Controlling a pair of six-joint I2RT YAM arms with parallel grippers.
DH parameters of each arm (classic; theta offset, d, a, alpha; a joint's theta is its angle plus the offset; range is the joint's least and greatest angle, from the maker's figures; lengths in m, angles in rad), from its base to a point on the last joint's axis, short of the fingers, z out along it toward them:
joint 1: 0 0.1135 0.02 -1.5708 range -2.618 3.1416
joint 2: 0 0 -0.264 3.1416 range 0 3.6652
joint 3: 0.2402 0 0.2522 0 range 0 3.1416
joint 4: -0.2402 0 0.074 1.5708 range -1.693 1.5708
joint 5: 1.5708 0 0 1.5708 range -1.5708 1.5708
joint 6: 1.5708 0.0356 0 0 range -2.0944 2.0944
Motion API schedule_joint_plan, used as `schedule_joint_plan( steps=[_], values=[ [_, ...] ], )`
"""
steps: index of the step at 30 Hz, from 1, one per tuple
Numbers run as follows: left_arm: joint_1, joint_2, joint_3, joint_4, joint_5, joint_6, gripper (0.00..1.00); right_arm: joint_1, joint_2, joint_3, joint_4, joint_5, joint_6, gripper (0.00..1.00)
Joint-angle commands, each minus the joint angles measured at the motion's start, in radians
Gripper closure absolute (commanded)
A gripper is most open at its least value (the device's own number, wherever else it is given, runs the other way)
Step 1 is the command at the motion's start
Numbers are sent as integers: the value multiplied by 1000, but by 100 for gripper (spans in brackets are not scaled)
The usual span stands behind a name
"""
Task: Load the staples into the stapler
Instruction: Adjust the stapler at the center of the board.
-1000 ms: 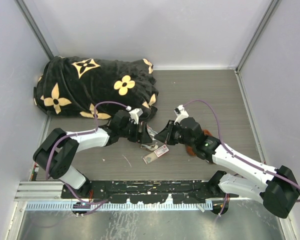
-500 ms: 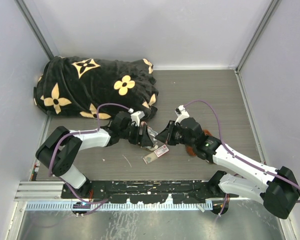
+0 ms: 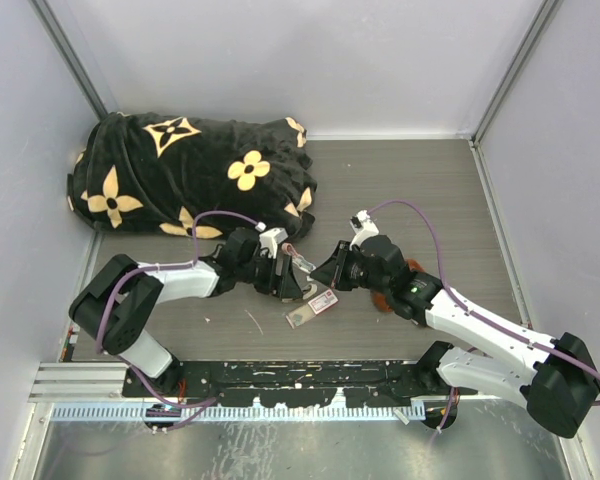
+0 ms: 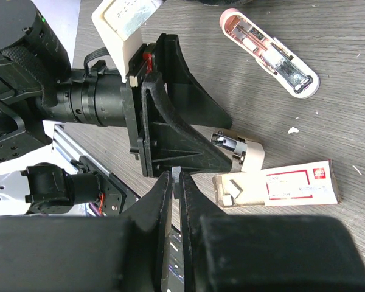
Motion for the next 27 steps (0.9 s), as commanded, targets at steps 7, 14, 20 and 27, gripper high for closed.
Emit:
schedule_joint_plan(
  steps=[7, 14, 20, 27],
  values=[
    [-15, -104, -92, 69, 72, -48, 28, -3, 31, 32, 26, 1, -14, 100],
    [-3, -279, -133, -55, -171, -71, 26, 2, 113, 101, -26, -33, -85, 100],
    [20, -407, -168, -105, -244, -160, 26, 3, 236, 235, -121, -107, -231, 100],
    [27, -457, -222, -64, -202, -271, 34, 6, 413, 368, -201, -239, -359, 100]
  ],
)
